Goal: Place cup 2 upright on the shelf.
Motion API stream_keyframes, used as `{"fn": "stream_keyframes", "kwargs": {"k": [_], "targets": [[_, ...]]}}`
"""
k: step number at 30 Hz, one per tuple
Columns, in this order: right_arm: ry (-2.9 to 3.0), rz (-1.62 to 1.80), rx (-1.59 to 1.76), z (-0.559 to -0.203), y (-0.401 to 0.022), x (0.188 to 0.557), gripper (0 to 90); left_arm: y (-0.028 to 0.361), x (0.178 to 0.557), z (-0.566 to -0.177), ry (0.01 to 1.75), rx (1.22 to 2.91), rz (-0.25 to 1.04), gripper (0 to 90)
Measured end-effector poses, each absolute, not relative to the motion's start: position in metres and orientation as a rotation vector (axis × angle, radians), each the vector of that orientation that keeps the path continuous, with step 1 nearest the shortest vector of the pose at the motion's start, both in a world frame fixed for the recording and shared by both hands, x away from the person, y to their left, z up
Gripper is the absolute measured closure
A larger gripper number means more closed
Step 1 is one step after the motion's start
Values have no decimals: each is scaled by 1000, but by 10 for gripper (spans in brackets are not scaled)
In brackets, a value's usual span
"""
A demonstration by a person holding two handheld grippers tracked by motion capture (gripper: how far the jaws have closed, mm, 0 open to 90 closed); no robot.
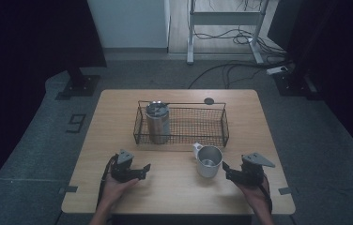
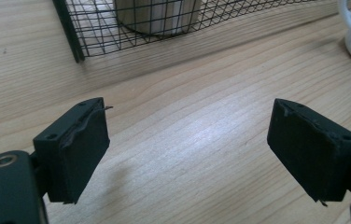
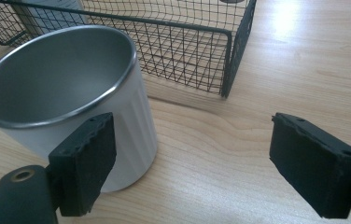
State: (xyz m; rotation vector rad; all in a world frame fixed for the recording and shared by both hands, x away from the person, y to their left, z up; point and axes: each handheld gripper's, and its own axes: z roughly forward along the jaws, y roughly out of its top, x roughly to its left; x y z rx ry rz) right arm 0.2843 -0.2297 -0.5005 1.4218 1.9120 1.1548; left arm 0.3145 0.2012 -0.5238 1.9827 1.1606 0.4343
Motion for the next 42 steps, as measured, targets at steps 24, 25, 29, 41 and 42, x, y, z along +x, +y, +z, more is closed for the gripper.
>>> {"fn": "stream_keyframes", "kwargs": {"k": [24, 25, 29, 41, 42], "targets": [[2049, 1240, 1294, -485, -194, 273, 45, 207, 315, -525, 1171, 1965, 422, 130], [2049, 1240, 1296, -485, -194, 274, 45, 207, 315, -525, 1171, 1965, 422, 130], [2048, 1236, 1305, -484, -192, 278, 34, 208, 316, -527, 1171, 1967, 410, 130], [2074, 1223, 1285, -481, -165, 293, 0, 210, 313, -524, 1174, 1947, 405, 129], [2074, 1223, 1285, -481, -165, 293, 0, 210, 313, -524, 1174, 1944, 400, 129]]}}
